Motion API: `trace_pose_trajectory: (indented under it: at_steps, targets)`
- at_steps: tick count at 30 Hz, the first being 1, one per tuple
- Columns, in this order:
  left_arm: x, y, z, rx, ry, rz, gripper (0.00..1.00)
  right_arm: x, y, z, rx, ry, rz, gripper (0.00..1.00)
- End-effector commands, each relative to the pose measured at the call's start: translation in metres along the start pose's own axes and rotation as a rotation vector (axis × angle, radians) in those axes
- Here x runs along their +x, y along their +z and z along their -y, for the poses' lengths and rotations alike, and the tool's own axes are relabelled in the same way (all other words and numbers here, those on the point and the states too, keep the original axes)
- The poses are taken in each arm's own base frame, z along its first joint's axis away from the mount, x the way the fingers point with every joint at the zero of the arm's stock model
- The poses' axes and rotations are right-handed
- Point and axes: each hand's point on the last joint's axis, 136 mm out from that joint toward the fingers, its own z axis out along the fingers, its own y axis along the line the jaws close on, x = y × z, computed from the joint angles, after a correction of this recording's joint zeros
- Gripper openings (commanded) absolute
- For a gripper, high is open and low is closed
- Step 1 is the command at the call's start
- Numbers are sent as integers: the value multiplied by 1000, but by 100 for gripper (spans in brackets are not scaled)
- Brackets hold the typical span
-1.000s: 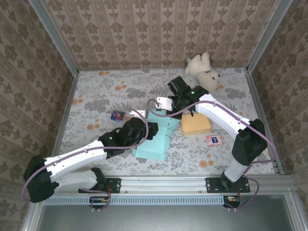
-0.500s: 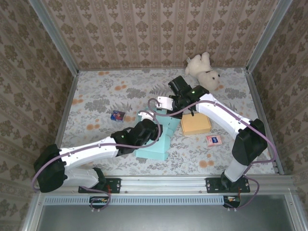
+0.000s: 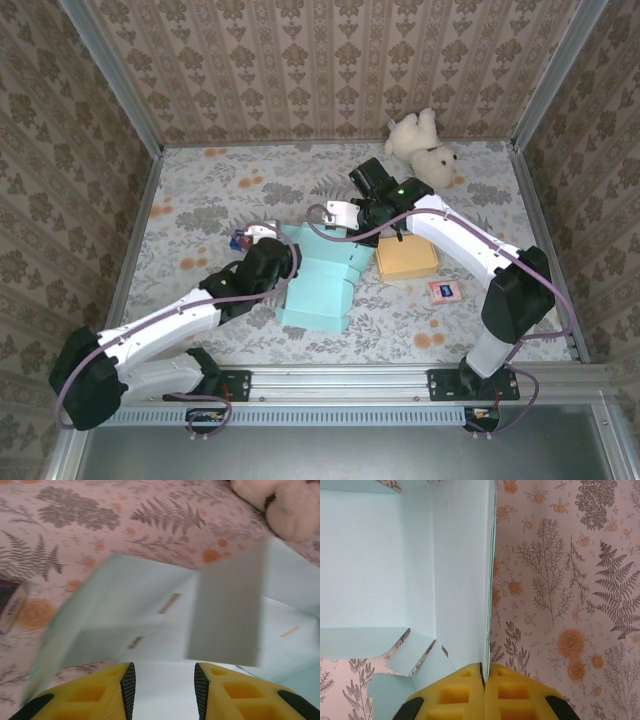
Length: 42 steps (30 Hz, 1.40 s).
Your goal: Fold the paper box
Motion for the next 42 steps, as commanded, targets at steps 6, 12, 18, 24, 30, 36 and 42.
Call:
trace_pose_trajectory:
  at_steps: [6, 12, 18, 24, 30, 36, 42]
  targets:
    - [10, 0, -48, -108, -73, -29, 38, 3, 6, -3, -27, 10, -9, 0]
    - [23, 5, -64, -146, -100, -65, 38, 4, 7, -3, -27, 13, -13, 0]
    - [28, 13, -60, -127, -116, -90, 38, 3, 7, -3, -34, 13, -7, 0]
    - [39, 26, -58, -137, -115, -132, 38, 2, 7, -4, -38, 14, -4, 0]
    - [45, 35, -49, -95, -130, -162, 38, 1, 7, -5, -40, 15, 1, 0]
    - [42, 40, -31, -24, -149, -171, 40, 2, 10, -4, -46, 18, -4, 0]
    - [49, 53, -26, -24, -147, -206, 41, 2, 11, -6, -58, 20, -2, 0]
